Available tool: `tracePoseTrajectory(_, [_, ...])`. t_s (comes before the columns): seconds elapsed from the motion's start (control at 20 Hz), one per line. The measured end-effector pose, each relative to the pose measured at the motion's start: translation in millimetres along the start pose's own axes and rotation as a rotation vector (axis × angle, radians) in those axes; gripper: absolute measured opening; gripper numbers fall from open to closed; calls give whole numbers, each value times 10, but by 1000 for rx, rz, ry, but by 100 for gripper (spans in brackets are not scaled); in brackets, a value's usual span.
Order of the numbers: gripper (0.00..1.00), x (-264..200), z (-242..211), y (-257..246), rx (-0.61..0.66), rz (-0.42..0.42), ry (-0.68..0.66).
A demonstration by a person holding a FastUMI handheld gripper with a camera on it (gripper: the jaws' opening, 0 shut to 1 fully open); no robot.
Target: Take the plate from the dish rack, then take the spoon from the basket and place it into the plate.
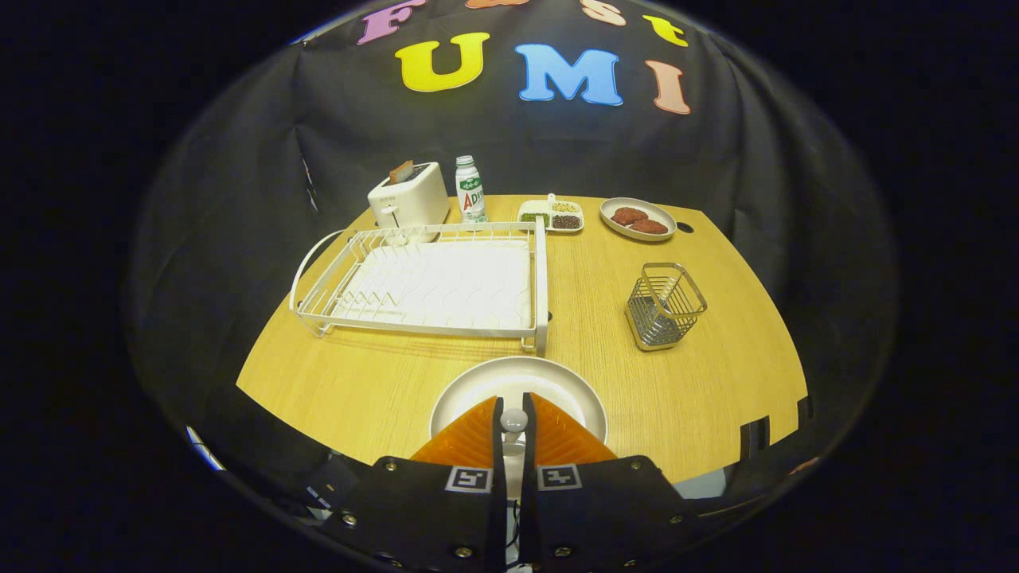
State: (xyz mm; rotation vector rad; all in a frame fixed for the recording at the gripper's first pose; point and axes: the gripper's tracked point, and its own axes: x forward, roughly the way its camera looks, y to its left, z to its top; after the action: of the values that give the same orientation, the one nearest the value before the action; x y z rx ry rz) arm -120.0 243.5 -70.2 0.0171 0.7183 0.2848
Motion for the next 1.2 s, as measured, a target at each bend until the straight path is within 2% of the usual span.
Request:
tracePoseTrajectory(0.4, [6, 111, 50, -6, 14, 24, -7])
tracePoseTrajectory(0.55, [13, 201, 139, -42, 4, 31, -51])
tracePoseTrajectory(0.75, [13, 285, 290, -138, -32, 12, -124])
tracePoseTrajectory(1.1, [13, 386, 442, -216, -39, 26, -180])
tracePoseTrajectory(1.2, [16, 379, 487, -234, -38, 18, -199])
